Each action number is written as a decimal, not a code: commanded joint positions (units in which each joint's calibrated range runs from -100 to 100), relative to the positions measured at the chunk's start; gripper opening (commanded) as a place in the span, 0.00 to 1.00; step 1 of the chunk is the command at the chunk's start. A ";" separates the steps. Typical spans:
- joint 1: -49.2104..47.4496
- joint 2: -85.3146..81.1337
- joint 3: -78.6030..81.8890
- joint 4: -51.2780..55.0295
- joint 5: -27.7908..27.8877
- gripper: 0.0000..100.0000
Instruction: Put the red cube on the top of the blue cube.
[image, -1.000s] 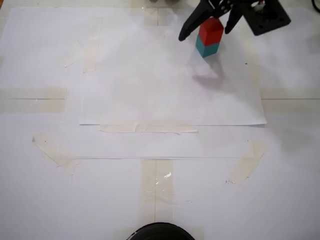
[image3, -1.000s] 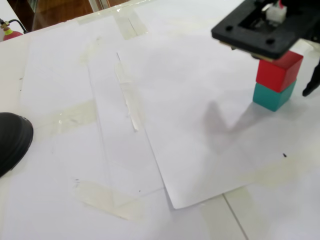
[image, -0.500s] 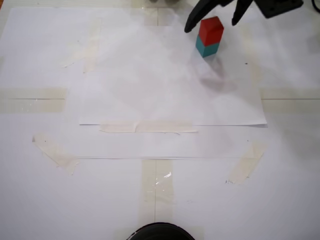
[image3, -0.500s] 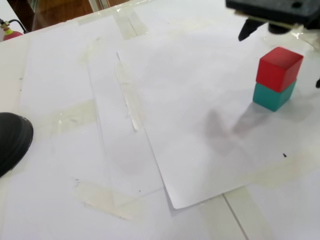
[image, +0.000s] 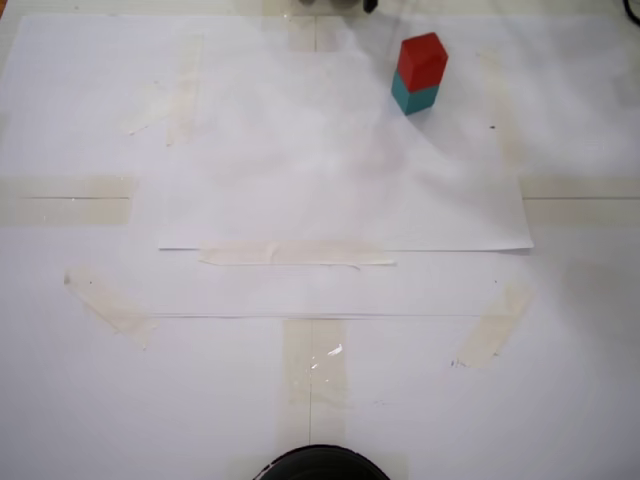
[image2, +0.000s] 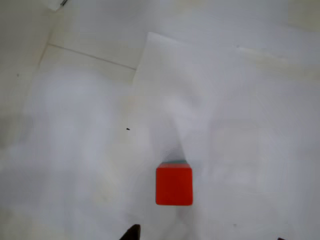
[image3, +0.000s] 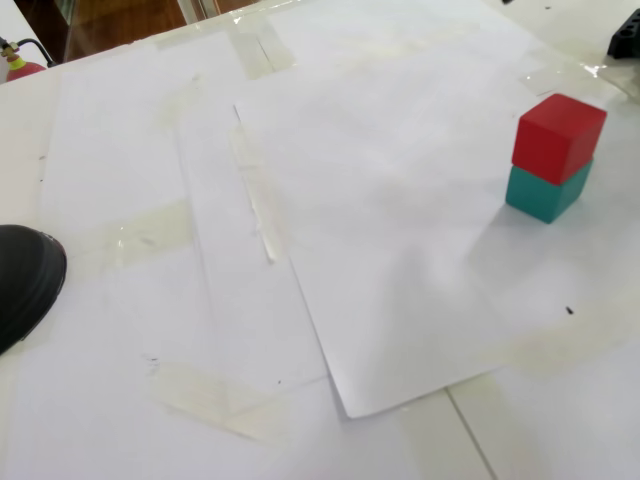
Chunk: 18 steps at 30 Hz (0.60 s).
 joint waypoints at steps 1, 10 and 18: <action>5.37 -11.19 -1.50 3.54 1.47 0.33; 15.97 -29.30 6.49 3.95 8.30 0.05; 24.14 -40.72 8.94 8.03 16.12 0.00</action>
